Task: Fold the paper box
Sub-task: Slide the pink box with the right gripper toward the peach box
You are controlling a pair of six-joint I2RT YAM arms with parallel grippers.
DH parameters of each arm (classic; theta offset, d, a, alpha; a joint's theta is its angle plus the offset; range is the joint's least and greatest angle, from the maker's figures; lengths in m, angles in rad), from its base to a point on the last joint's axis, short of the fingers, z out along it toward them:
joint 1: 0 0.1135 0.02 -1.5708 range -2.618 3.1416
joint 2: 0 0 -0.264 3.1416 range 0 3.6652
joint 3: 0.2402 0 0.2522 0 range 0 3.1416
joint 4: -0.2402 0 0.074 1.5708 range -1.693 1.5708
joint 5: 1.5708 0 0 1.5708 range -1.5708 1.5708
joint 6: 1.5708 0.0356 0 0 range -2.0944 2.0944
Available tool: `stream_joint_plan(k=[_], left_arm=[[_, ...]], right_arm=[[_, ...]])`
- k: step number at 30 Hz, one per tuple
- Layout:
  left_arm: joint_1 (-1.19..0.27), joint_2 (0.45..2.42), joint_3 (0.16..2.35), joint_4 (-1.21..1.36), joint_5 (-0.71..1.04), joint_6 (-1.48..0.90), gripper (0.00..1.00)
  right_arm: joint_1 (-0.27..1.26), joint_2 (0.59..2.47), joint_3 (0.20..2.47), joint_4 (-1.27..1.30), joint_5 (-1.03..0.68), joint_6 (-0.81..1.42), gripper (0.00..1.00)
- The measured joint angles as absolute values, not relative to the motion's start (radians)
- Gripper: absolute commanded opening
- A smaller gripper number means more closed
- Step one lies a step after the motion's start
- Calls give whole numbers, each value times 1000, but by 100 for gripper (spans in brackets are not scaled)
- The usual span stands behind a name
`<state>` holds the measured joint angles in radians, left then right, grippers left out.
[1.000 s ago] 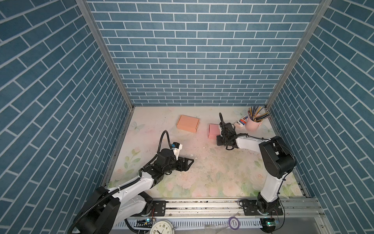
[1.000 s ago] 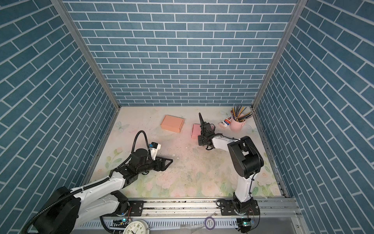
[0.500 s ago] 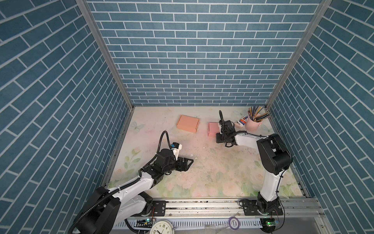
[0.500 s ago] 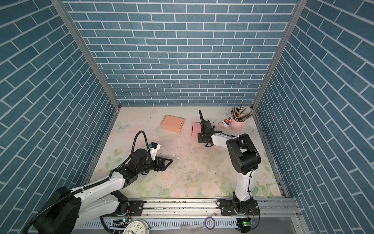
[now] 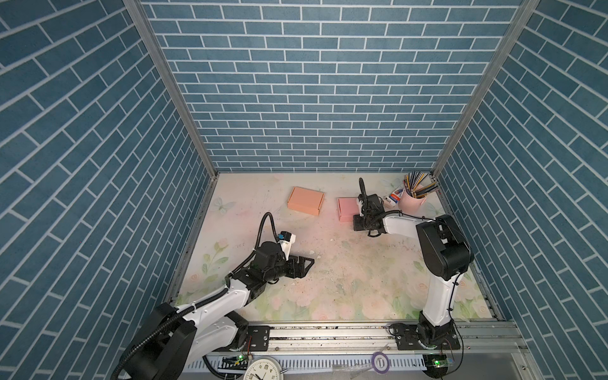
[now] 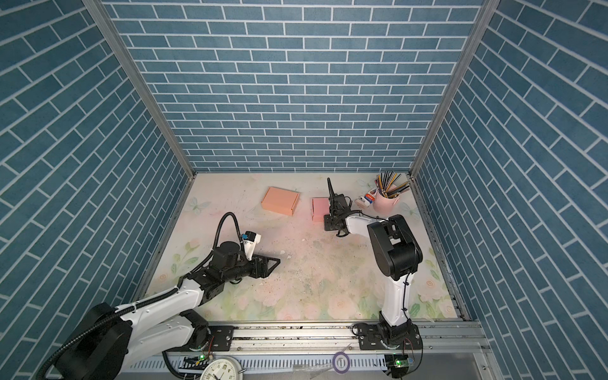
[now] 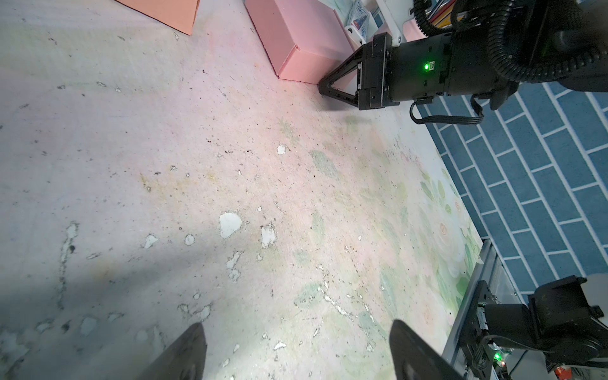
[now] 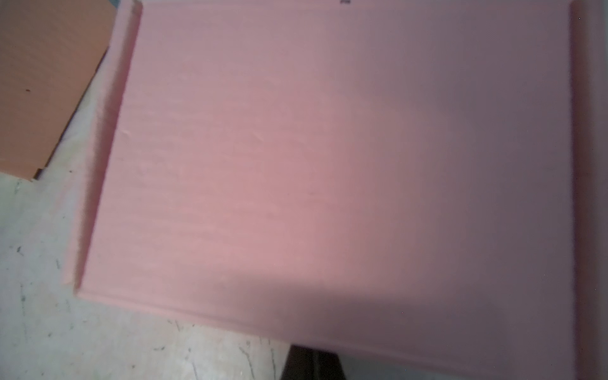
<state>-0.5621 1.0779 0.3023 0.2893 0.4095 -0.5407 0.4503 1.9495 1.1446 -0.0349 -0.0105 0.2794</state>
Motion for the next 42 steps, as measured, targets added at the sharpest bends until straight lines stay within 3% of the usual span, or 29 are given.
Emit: stream_joint_plan(k=[32, 42], left_arm=[[-561, 1090, 302, 290, 416, -541, 88], [-561, 1083, 304, 279, 421, -542, 88]], right_arm=[[450, 1998, 1209, -24, -68, 280, 2], [450, 1997, 1208, -19, -69, 282, 7]])
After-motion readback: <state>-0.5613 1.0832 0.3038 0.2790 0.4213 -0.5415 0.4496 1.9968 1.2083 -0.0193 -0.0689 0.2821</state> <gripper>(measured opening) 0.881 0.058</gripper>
